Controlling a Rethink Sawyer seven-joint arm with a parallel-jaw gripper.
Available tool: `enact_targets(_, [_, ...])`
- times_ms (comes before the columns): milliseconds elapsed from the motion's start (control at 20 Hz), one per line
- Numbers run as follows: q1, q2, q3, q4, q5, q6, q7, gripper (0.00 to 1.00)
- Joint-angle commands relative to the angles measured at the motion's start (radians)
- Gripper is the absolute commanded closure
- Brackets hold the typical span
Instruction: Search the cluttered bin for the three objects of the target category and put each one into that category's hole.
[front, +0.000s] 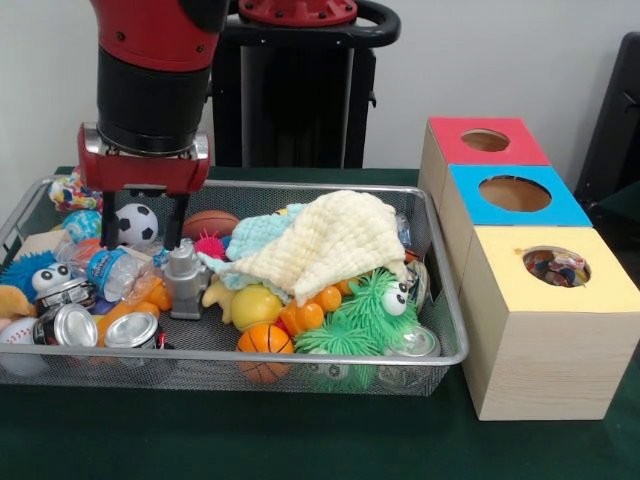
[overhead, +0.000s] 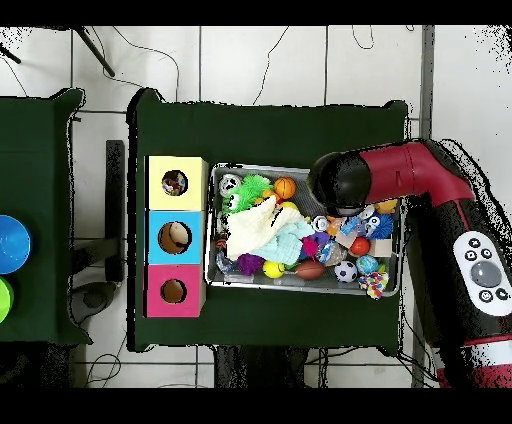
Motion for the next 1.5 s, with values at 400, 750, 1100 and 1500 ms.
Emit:
enact_targets(400, [-0.061,-0.069,-0.014,0.066,0.025,0.062,-0.349,0.0])
enact_targets(750, [-0.132,-0.157,0.019,0.188,0.166,0.095,-0.32,0.0])
enact_targets(1100, [-0.195,-0.233,0.023,0.23,0.232,0.185,-0.394,0.0])
enact_targets(1500, [-0.225,-0.221,0.015,0.275,0.217,0.175,-0.363,0.0])
